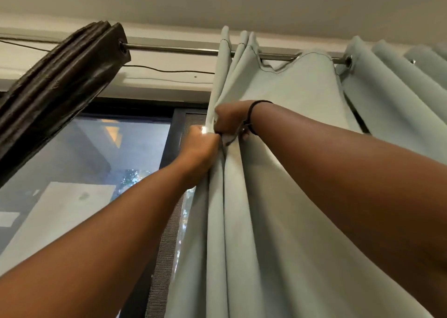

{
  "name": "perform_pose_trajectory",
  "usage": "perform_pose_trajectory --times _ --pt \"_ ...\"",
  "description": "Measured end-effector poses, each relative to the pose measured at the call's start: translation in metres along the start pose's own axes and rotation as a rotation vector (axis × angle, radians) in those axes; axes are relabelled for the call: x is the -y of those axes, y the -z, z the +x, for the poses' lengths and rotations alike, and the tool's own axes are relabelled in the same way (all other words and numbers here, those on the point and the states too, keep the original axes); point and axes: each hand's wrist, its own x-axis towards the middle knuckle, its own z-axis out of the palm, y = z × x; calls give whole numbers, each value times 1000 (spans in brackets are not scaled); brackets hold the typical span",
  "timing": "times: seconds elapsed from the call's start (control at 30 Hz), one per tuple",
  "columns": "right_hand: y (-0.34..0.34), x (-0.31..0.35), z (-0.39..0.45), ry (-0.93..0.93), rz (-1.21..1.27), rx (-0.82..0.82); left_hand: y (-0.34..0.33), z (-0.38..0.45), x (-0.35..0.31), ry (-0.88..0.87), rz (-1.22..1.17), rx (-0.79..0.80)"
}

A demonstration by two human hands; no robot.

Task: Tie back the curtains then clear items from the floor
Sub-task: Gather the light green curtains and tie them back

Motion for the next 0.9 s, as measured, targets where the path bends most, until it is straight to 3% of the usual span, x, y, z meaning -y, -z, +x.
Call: perform_pose_trajectory --times 0.2,0.23,0.3,0.33,0.4,0.47,0.53,0.6,0.67,0.77,0.9 --pt "12 -88 -43 -53 620 485 -46 -3 -6 2 17 140" --pt "18 -107 -53 -59 665 505 -54 -3 -9 4 45 136" --pt "24 -142 -65 -116 706 355 -69 -5 -19 18 142 104" --pt "24 -161 -66 -173 676 172 -79 -6 -25 32 177 101" --pt "21 -200 -68 -378 336 -252 -100 -8 -38 77 214 116" --pt "14 -232 -77 -651 -77 -451 -121 -7 -48 80 312 117" --pt "9 -258 -91 -839 -134 -460 -139 -7 -53 49 478 75" --pt "7 -280 -102 -885 17 -469 -150 -8 -55 22 550 48" --pt "3 -299 -103 -778 164 -507 -157 -7 -52 2 581 42" --pt "-5 -303 -104 -622 79 -588 -166 -7 -49 -30 614 23" --pt "-13 -284 -100 -587 39 -499 -180 -11 -49 -94 579 27"
